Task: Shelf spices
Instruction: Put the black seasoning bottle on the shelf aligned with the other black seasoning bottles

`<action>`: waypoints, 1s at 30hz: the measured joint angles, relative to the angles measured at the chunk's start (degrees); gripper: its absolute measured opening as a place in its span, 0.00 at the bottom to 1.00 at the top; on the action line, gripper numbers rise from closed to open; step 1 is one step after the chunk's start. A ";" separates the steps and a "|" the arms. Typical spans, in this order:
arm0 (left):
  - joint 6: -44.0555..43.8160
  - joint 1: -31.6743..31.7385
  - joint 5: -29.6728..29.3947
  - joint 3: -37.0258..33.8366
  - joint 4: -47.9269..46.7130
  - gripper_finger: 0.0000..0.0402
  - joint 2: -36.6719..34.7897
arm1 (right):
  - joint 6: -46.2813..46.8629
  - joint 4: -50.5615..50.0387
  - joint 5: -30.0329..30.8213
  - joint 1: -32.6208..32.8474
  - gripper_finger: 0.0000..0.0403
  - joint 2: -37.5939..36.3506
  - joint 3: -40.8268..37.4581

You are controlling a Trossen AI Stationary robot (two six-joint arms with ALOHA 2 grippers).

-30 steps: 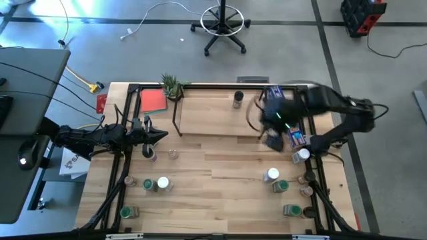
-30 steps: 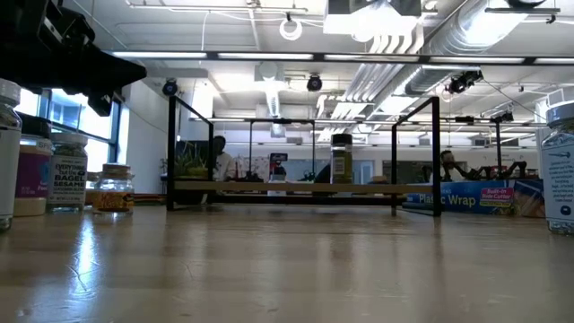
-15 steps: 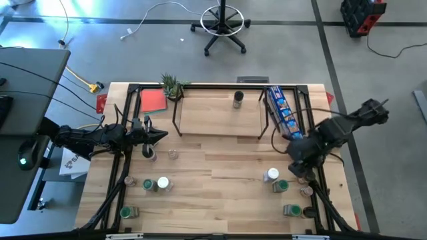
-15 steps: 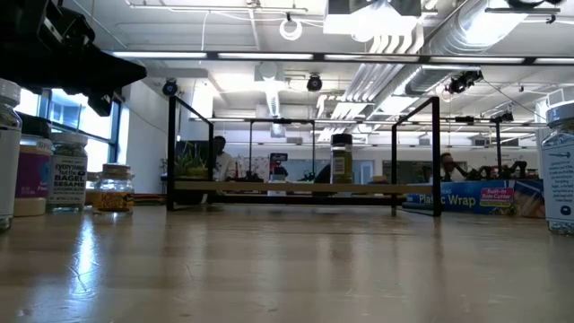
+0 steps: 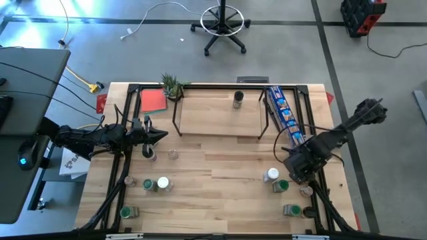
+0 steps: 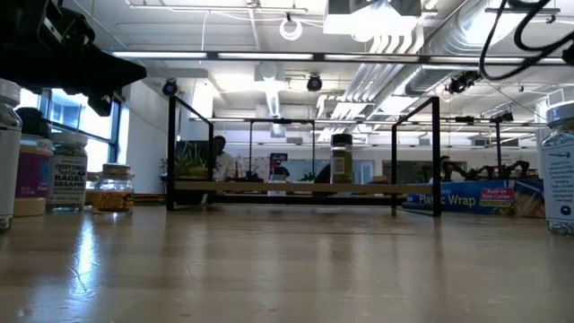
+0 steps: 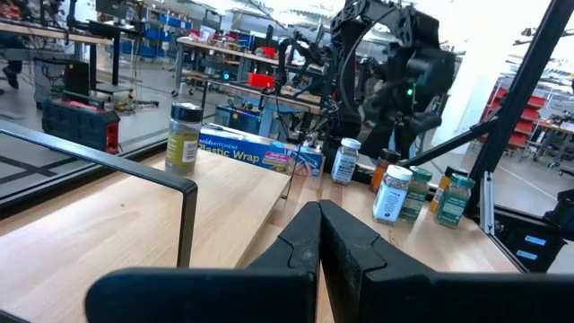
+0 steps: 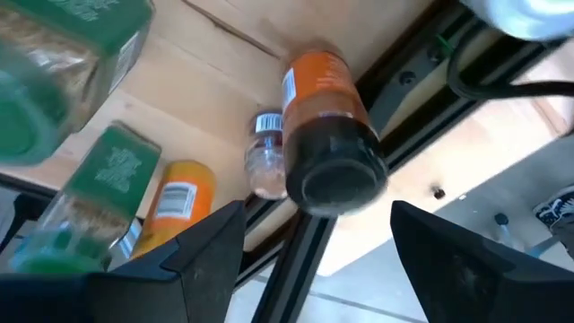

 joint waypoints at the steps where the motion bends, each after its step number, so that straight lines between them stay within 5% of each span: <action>1: 0.00 -0.02 0.00 0.00 0.00 0.00 0.02 | -0.10 0.89 -0.17 0.00 0.68 0.00 -1.02; 16: -0.02 0.00 -0.21 0.00 0.02 0.00 0.02 | 0.28 6.78 -2.06 2.18 0.67 0.16 -7.70; 25: -0.02 -0.02 -0.40 0.00 0.02 0.00 0.02 | 1.40 7.06 -1.93 5.06 0.47 1.49 -7.65; 30: -0.02 0.00 -0.43 0.00 0.02 0.00 0.01 | 1.78 7.13 -1.63 5.14 0.47 1.49 -7.63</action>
